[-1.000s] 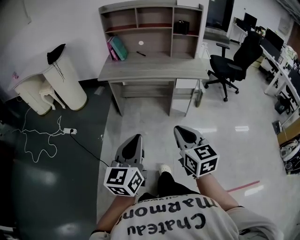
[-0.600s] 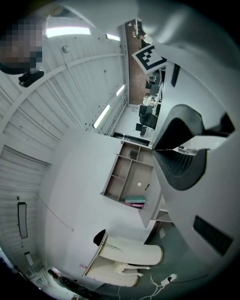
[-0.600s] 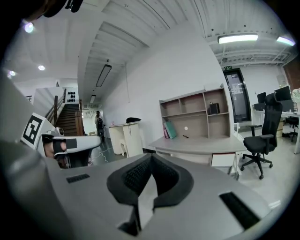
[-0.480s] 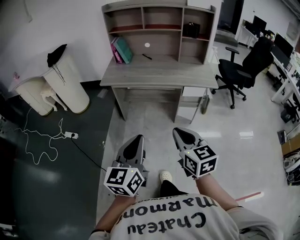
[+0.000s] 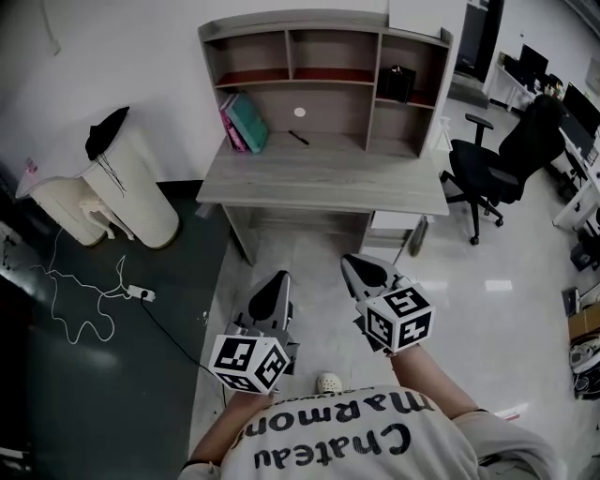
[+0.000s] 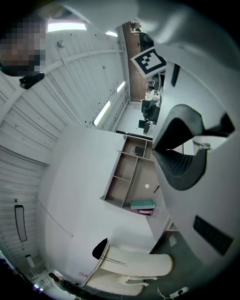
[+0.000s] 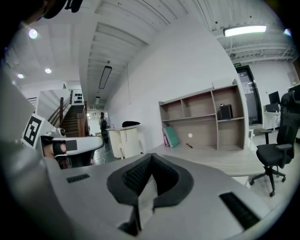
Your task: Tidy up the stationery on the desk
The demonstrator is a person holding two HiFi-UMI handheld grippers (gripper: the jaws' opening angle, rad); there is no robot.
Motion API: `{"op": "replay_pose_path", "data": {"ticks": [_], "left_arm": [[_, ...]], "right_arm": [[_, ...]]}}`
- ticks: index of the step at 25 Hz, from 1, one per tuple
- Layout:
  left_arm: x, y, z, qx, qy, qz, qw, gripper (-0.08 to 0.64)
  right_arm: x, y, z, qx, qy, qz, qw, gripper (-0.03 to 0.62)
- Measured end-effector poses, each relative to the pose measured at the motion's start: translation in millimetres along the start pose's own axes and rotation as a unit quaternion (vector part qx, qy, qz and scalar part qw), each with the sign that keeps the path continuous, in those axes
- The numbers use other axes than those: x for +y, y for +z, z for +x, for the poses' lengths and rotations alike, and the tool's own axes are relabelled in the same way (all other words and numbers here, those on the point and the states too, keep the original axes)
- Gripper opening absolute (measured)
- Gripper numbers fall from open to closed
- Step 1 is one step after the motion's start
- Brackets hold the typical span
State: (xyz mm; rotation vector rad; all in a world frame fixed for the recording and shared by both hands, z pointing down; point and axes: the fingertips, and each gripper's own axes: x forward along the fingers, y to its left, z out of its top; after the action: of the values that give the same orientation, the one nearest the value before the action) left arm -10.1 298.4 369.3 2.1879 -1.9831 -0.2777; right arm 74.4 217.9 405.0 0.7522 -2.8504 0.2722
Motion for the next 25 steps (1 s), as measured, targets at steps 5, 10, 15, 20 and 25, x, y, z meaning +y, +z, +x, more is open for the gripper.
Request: {"op": "replay_pose_path", "data": {"ticks": [5,10,15,20,25], "left_arm": [[14.9,8.1,40.2,-0.012,0.005,0.003,0.9999,0.015],[14.6,8.5,66.2,-0.012,-0.001,0.014,0.9998,0.015],[18.3,3.5,75.8,-0.011,0.001,0.006,0.9999,0.015],[19.3,-2.6,83.4,-0.008,-0.003,0.001,1.0,0.015],[32.1,-7.9,100.4,-0.002,-0.007,-0.01,0.9999,0.015]], "right_arm": [[-34.0,19.3,29.7,-0.011,0.003,-0.009,1.0,0.014],[-54.0,28.2,43.7,-0.018,0.008,-0.014,1.0,0.013],[-60.5,18.9,47.2,-0.009,0.013,-0.014,1.0,0.014],[-67.3,6.0,51.6,0.004,0.012,-0.004,1.0,0.012],[-76.5,2.7,67.4,0.012,0.01,-0.001,1.0,0.014]]}}
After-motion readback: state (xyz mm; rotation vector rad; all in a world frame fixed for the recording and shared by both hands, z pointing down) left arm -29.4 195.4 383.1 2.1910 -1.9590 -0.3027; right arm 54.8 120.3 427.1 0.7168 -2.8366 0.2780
